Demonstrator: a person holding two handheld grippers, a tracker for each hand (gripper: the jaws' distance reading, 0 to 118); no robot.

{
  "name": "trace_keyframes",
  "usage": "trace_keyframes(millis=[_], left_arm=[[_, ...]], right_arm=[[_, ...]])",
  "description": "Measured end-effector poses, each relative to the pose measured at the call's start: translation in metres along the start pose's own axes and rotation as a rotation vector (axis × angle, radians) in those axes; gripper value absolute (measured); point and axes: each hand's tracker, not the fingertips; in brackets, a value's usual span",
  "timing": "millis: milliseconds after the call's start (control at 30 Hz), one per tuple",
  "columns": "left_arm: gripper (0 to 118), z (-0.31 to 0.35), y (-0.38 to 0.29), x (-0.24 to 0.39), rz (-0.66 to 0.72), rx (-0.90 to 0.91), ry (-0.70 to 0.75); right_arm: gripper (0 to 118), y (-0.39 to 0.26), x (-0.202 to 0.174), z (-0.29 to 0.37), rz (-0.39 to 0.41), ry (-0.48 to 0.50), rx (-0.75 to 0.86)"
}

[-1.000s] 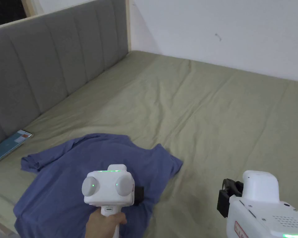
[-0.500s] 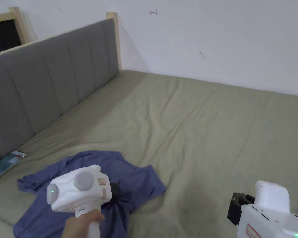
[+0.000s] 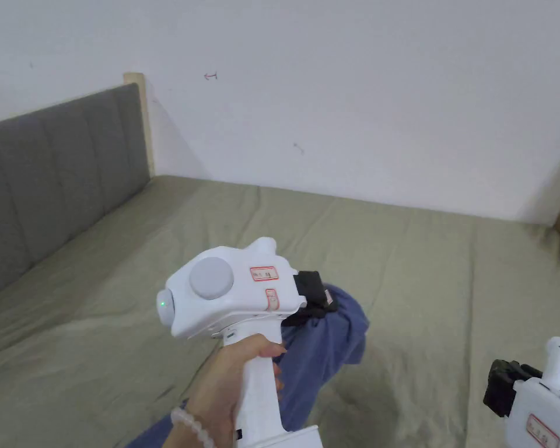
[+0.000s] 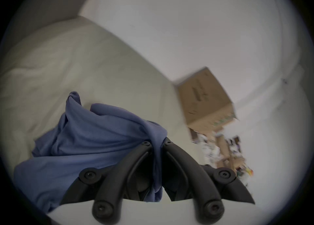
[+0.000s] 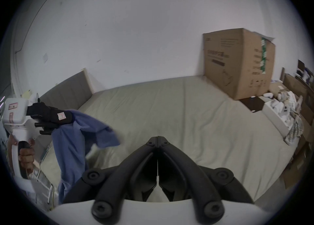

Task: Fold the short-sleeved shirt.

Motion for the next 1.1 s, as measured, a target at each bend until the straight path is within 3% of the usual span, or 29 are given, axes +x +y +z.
trace_keyframes(millis=[100, 300, 433, 600, 633, 667, 733, 767, 867, 900, 967, 1000, 1100], left_arm=[[6, -0.033, -0.014, 0.054, -0.111, -0.075, -0.123], [6, -0.124, -0.073, 0.119, -0.23, -0.284, -0.121], [6, -0.203, -0.142, 0.111, -0.349, -0.434, 0.072], [8, -0.257, -0.217, 0.062, -0.267, -0.639, 0.123], [21, -0.26, -0.224, 0.06, -0.266, -0.684, 0.133], [43, -0.262, -0.229, 0.059, -0.281, -0.703, 0.163], [103, -0.26, -0.234, 0.059, -0.357, -0.727, 0.195], [106, -0.254, -0.233, 0.061, -0.388, -0.686, 0.195], [97, -0.227, -0.213, 0.067, -0.413, -0.609, 0.19], [88, -0.218, -0.204, 0.068, -0.406, -0.584, 0.186], [26, -0.189, -0.181, 0.066, -0.382, -0.475, 0.164], [0, -0.174, -0.171, 0.062, -0.375, -0.432, 0.185], [0, -0.127, -0.157, 0.041, -0.384, -0.334, 0.295]], right_arm=[[0, 0.01, 0.028, 0.02, -0.03, -0.076, 0.055], [0, 0.008, 0.093, 0.057, -0.114, -0.222, 0.119], [0, -0.01, 0.143, 0.062, -0.183, -0.313, 0.069], [0, -0.035, 0.181, 0.061, -0.247, -0.373, -0.012], [0, -0.039, 0.186, 0.059, -0.239, -0.385, -0.025], [0, -0.043, 0.189, 0.057, -0.233, -0.4, -0.038], [0, -0.048, 0.193, 0.053, -0.243, -0.402, -0.047], [0, -0.05, 0.193, 0.05, -0.258, -0.39, -0.06], [0, -0.051, 0.185, 0.044, -0.251, -0.353, -0.077], [0, -0.051, 0.181, 0.042, -0.23, -0.344, -0.082], [0, -0.048, 0.169, 0.037, -0.191, -0.331, -0.085], [0, -0.047, 0.164, 0.036, -0.181, -0.315, -0.084], [0, -0.045, 0.144, 0.033, -0.171, -0.256, -0.082]])
